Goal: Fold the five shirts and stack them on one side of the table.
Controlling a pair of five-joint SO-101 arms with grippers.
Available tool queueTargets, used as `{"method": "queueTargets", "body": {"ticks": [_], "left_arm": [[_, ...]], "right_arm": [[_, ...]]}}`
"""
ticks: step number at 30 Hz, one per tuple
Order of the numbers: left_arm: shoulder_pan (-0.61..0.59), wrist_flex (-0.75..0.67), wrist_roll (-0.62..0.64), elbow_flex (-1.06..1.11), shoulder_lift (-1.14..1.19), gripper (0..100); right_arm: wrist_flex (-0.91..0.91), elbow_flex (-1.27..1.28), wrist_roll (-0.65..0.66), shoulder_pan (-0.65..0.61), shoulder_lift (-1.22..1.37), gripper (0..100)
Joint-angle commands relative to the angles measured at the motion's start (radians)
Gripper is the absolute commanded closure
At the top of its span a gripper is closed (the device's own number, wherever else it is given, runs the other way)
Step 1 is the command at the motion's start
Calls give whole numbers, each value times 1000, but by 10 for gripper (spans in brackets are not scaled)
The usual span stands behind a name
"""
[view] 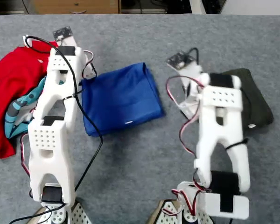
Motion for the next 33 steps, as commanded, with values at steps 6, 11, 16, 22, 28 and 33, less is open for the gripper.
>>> {"method": "queueTargets", "body": {"ticks": [6,11,16,22,28,33], "left_arm": [[-40,287,-52,-264,-147,809],[-74,430,-124,-341,-176,966],[-107,430,-170,-150,-231,981],[-49,388,-196,195,-424,980],[8,91,-192,664,-722,980],[25,-193,-187,988,-843,977]], "right_arm": [[37,-484,-86,-91,378,994],[137,-842,-127,-213,645,994],[258,-1257,-186,-268,949,994],[358,-1712,-184,-309,1202,994],[325,-1854,-181,-332,1276,994],[215,-1854,-181,-329,1328,994]]}}
